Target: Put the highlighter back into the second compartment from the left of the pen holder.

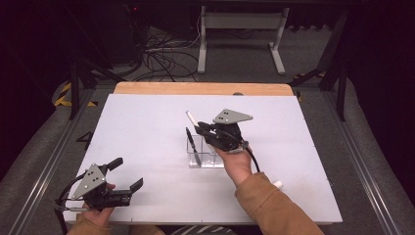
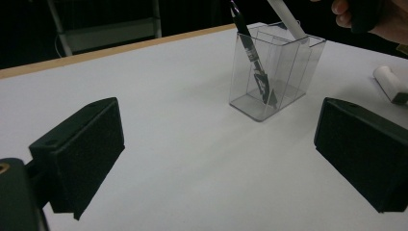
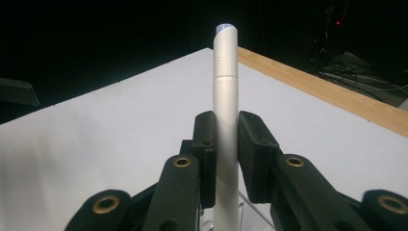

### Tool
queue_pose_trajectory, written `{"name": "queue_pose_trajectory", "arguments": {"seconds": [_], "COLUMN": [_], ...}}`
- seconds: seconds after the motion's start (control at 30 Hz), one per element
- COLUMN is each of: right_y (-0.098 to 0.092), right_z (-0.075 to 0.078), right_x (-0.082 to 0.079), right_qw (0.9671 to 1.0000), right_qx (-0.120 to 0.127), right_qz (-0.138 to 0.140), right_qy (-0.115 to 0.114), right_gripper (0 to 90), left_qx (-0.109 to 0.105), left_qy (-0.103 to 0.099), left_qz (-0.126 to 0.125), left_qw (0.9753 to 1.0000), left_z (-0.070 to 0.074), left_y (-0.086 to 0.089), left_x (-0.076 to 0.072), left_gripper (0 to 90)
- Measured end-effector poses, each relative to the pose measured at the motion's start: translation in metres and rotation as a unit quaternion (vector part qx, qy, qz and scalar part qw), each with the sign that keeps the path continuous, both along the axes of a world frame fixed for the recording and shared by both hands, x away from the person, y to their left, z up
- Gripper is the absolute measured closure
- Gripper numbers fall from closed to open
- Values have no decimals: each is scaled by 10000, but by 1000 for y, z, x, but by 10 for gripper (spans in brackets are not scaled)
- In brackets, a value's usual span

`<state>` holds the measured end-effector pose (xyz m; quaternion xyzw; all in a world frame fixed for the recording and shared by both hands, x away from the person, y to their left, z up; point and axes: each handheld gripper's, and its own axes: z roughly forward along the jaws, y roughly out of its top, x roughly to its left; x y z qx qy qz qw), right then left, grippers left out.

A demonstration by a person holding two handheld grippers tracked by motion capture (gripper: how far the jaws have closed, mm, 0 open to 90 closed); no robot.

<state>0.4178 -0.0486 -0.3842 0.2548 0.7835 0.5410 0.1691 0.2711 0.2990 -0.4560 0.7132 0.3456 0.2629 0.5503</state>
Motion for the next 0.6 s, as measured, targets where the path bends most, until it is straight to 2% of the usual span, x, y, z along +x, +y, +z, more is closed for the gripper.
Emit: {"name": "queue_pose_trajectory", "arguments": {"seconds": [0.3,0.6], "right_y": [3,0], "right_z": [-4,-9], "right_x": [-2,-3], "right_qw": [9999,9999], "right_qx": [-102,-104], "right_qz": [48,41], "right_qy": [63,112], "right_gripper": [781,779], "left_qx": [-15,-10], "left_qy": [-7,-2], "left_qz": [-17,-16], "left_qw": [10000,10000], "left_z": [0,0], "left_y": [0,-1], "left_x": [1,1], "left_gripper": [43,43]}}
